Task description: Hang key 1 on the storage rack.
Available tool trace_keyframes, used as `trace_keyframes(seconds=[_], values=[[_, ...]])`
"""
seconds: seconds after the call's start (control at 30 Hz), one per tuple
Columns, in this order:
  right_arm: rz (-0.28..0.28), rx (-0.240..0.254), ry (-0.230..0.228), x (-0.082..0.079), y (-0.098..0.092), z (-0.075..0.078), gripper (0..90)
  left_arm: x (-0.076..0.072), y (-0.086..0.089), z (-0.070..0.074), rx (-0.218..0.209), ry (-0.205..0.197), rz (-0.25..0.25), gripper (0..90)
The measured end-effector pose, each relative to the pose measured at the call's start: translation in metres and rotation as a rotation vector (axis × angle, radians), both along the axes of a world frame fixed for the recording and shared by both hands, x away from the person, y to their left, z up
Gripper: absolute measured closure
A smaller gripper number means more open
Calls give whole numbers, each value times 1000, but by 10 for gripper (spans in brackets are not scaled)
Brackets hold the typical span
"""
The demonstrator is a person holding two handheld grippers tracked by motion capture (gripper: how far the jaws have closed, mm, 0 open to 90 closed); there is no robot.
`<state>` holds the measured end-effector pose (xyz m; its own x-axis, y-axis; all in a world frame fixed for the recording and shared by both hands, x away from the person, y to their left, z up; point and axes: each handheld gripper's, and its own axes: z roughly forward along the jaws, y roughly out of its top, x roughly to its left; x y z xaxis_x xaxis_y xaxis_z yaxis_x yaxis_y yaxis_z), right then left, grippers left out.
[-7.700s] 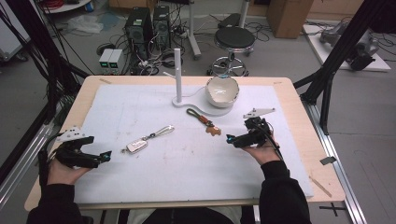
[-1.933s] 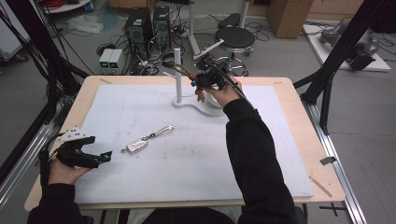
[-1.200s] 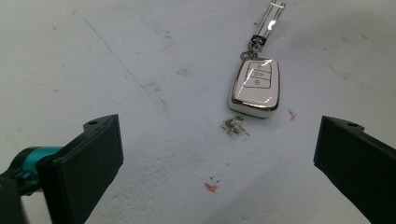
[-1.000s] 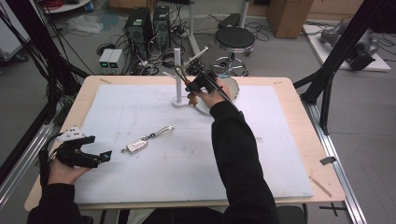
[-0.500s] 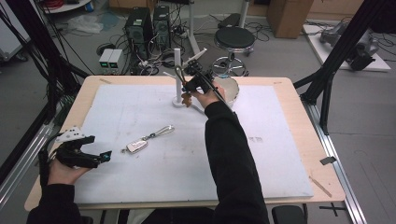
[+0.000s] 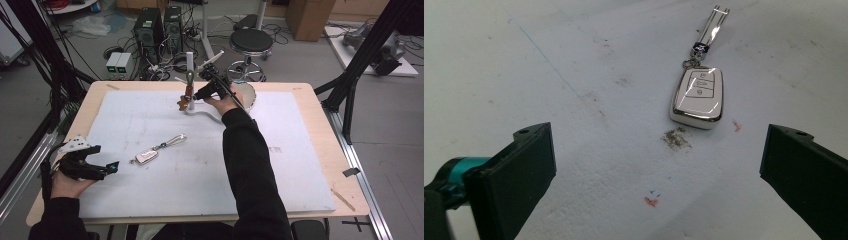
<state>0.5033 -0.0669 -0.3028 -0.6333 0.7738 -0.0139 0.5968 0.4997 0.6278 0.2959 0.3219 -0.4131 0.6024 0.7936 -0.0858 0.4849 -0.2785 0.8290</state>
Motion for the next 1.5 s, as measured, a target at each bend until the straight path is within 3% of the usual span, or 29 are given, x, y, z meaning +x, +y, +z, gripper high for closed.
trace_keyframes(seconds=[0.17,0.3,0.67,0.93,1.07,1.5], values=[[0,-19,14,-4,-3,3,100,0,0,0,1,3,0,18],[11,-49,6,-8,-7,7,10,0,0,-1,0,5,0,18],[32,-51,-10,-22,-23,15,10,0,1,-1,0,7,2,18],[12,-32,-20,-34,-46,5,10,0,1,-1,6,10,4,18],[18,-52,-24,-43,-57,-2,10,0,1,-1,3,9,4,19],[-28,-41,-37,-70,-108,-24,10,1,0,-2,20,21,-5,18]])
